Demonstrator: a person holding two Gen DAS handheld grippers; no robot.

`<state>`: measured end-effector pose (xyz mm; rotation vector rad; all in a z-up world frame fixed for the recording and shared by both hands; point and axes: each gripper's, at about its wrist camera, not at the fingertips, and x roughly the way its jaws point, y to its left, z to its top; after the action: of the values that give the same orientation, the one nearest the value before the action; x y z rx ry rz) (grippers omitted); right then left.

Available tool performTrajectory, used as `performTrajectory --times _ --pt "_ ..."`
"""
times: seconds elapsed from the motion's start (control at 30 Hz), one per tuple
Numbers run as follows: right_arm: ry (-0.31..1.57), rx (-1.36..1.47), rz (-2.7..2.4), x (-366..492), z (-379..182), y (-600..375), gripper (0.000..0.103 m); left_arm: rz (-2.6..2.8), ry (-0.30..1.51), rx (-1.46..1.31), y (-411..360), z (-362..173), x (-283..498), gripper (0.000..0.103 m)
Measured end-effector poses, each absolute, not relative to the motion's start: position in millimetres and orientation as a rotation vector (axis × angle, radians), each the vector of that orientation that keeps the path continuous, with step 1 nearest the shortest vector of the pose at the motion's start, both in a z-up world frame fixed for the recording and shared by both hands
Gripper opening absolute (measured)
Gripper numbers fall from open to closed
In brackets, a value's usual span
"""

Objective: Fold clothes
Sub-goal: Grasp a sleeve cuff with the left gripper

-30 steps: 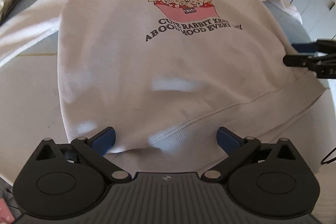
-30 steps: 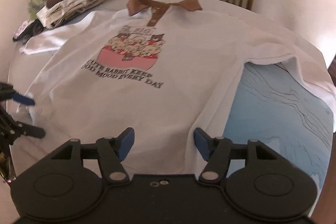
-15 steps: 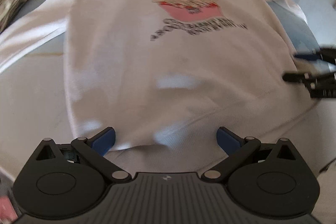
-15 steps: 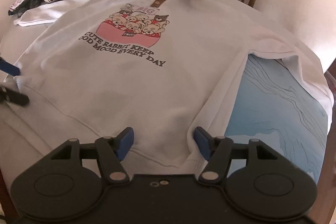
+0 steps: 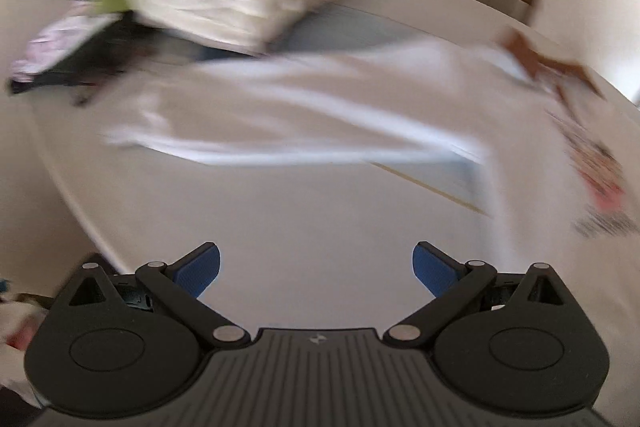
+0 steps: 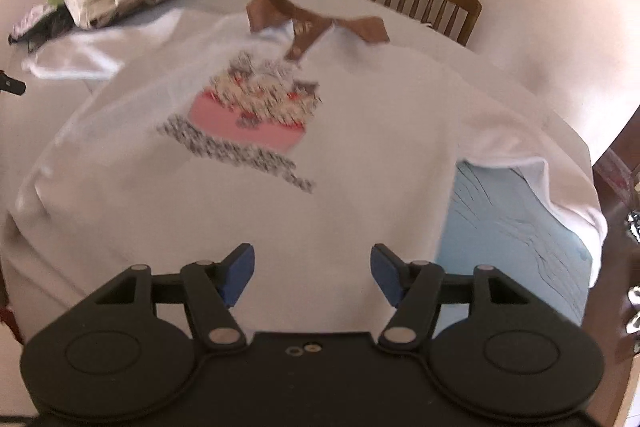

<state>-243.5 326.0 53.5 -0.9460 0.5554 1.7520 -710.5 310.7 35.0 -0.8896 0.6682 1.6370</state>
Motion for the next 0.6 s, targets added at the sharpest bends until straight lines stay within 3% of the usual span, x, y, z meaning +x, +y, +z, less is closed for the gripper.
performTrajectory --times 0.27,0.6 --pt "0.61 -1.009 1.703 -308 50 348 0.103 1.78 0.611 -0.923 355 26 -801 0.103" --pt "0.636 -1.046 1.654 -360 41 362 0.103 1.705 0.679 -0.915 392 3 -806 0.1"
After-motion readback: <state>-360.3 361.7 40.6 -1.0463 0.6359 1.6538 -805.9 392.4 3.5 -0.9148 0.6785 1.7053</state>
